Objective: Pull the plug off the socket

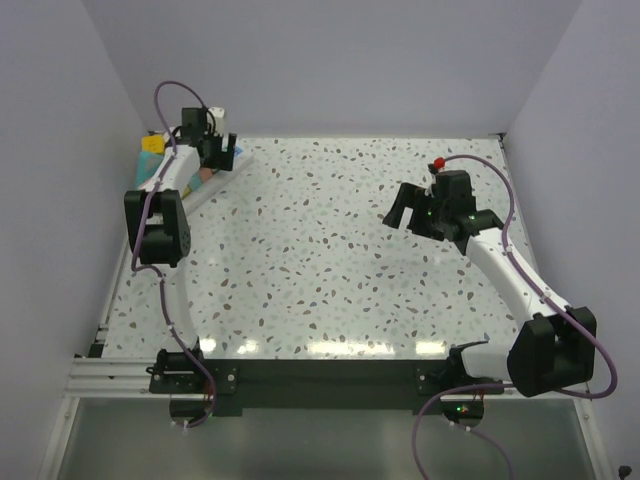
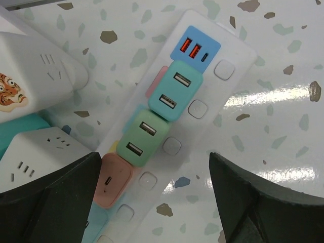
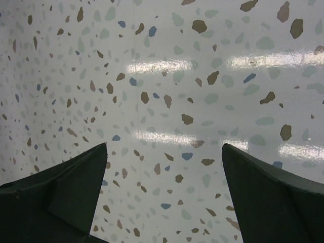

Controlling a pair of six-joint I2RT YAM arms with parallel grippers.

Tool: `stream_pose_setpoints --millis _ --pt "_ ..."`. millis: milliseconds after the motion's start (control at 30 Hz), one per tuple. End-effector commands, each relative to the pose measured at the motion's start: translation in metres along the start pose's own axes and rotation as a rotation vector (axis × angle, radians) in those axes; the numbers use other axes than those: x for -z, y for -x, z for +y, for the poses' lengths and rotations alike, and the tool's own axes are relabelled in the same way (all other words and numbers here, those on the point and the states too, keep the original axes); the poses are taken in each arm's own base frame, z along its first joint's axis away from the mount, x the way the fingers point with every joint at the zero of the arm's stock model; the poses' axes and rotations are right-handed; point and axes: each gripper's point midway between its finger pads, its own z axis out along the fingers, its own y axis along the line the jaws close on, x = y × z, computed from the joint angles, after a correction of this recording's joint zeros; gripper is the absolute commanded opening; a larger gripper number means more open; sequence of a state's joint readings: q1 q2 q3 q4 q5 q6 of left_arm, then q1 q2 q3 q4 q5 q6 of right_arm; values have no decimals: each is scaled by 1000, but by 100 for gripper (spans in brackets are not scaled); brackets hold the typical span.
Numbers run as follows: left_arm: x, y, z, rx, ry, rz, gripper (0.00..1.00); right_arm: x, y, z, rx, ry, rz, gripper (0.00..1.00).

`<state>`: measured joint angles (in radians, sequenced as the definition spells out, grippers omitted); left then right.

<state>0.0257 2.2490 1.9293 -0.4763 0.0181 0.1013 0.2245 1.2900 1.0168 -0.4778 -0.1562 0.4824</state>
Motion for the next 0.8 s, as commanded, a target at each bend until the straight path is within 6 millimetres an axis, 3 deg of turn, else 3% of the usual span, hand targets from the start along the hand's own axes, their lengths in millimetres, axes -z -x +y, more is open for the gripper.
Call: stream_pose_setpoints --millis 0,100,233,333,500,567,700,767 --pt "3 -4 -4 1 -4 6 91 6 14 11 16 33 -44 98" --pt "4 -12 -6 20 -1 26 84 4 13 11 15 31 -37 98" --pt "4 -27 -15 35 -33 56 68 3 13 11 20 34 -36 98" --pt "3 -42 -23 38 -49 84 64 4 16 13 25 40 -44 98" --pt "2 -42 -18 72 -15 73 58 4 15 14 27 49 -45 98" --pt "9 -25 -14 82 1 30 67 3 14 14 29 52 -41 99" --pt "26 9 12 86 132 -59 86 1 11 12 30 50 -31 99" --pt "29 21 17 82 160 -87 91 -1 11 13 31 51 -27 99"
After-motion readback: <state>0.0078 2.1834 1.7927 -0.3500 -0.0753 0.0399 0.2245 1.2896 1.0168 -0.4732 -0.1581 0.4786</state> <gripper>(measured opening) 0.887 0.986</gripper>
